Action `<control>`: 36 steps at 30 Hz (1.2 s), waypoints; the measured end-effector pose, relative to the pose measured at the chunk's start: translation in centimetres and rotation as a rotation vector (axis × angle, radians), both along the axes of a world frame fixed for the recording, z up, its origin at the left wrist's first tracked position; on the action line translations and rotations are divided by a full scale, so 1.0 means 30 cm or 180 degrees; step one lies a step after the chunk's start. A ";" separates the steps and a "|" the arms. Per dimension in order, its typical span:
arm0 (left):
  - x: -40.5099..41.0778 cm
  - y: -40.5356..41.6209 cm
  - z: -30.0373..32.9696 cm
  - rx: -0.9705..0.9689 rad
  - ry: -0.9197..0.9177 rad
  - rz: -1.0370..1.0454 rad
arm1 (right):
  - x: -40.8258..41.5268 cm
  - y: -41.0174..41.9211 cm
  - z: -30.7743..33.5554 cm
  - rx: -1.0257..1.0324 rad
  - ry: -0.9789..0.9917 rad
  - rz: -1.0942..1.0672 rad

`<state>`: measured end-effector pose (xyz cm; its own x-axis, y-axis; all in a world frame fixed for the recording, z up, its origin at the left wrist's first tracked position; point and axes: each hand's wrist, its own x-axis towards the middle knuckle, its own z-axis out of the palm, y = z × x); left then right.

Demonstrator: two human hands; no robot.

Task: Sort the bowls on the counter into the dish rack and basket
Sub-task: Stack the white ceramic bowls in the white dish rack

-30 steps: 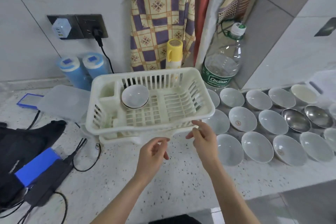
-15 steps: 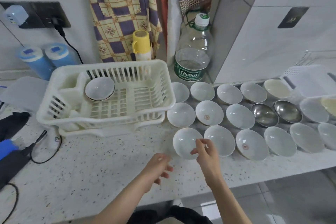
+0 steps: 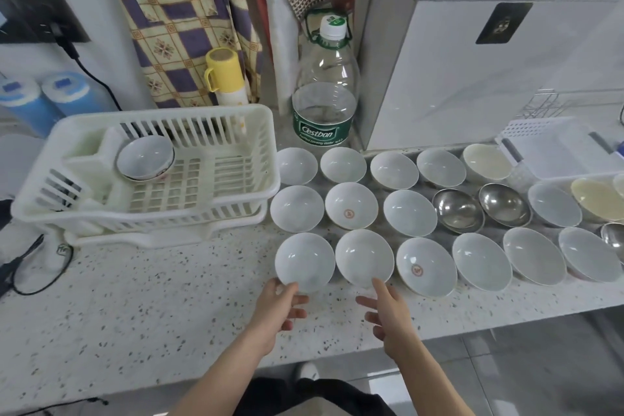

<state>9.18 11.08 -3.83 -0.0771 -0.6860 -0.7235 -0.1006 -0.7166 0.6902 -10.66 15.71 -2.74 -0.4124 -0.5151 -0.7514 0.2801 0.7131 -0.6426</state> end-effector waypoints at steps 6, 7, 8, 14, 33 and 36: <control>-0.008 -0.013 -0.015 0.0138 0.0379 0.0259 | 0.003 -0.026 -0.003 -0.0153 -0.0087 -0.0153; -0.010 -0.014 -0.016 0.0152 0.0406 0.0266 | 0.005 -0.029 -0.004 -0.0193 -0.0076 -0.0176; -0.012 -0.015 -0.015 0.0162 0.0437 0.0269 | 0.009 -0.033 -0.004 -0.0223 -0.0044 -0.0189; -0.010 -0.019 -0.016 0.0174 0.0586 0.0398 | 0.016 -0.041 -0.010 -0.0351 0.0073 -0.0291; 0.350 -0.084 0.213 -0.0491 0.1107 0.0388 | 0.296 -0.094 0.191 -0.1210 0.0107 -0.1057; 0.444 -0.128 0.258 -0.0625 0.1113 0.0473 | 0.378 -0.153 0.259 -0.1479 0.0120 -0.1042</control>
<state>22.50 7.25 3.92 -0.1845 -0.8303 -0.5259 0.2581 -0.5572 0.7892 0.67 11.11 5.04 -0.6283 -0.6288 -0.4581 0.4099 0.2329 -0.8819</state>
